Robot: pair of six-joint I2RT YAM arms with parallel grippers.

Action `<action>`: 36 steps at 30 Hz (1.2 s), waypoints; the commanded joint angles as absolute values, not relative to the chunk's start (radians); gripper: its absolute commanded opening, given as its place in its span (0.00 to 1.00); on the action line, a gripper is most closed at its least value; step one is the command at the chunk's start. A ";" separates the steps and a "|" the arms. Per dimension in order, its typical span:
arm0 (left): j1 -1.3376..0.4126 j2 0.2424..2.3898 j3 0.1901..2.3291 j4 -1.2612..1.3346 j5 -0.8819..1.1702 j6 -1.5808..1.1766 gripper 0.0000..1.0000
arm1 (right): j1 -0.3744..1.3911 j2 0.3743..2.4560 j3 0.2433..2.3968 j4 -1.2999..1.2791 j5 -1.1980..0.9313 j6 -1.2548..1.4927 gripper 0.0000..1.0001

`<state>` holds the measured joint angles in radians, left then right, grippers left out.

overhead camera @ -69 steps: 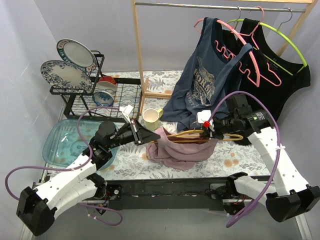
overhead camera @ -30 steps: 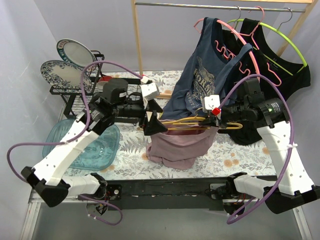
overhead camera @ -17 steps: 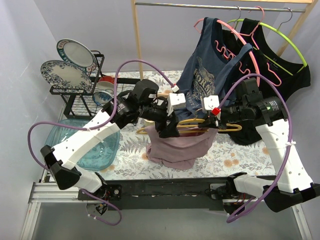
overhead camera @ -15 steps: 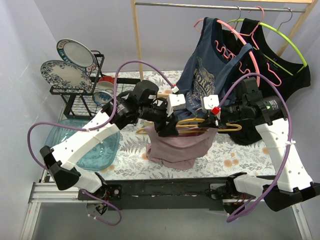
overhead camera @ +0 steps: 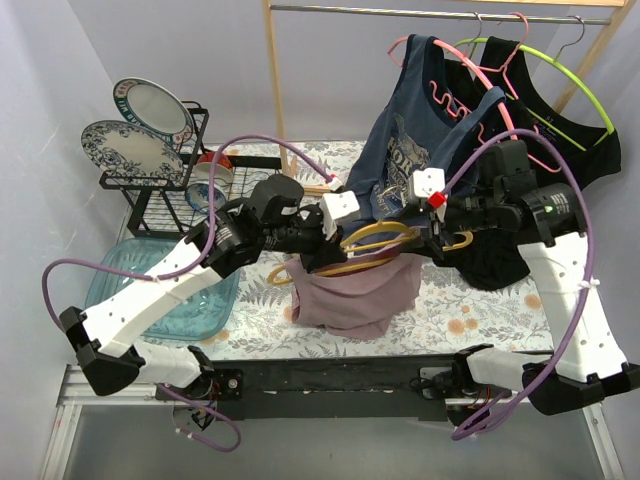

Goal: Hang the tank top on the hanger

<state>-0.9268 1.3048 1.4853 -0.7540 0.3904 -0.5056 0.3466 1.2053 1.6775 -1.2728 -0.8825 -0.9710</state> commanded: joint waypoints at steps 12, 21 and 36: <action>-0.911 1.141 1.380 -0.492 0.145 -0.885 0.00 | -0.108 1.158 1.804 -0.935 -0.756 -0.459 0.82; -0.902 1.409 1.785 -0.564 -0.216 -0.951 0.00 | -0.297 1.059 1.697 -0.764 -0.874 -0.279 0.82; -0.874 1.670 2.197 -0.684 -0.413 -0.949 0.00 | -0.339 1.025 1.560 -0.670 -0.926 -0.213 0.81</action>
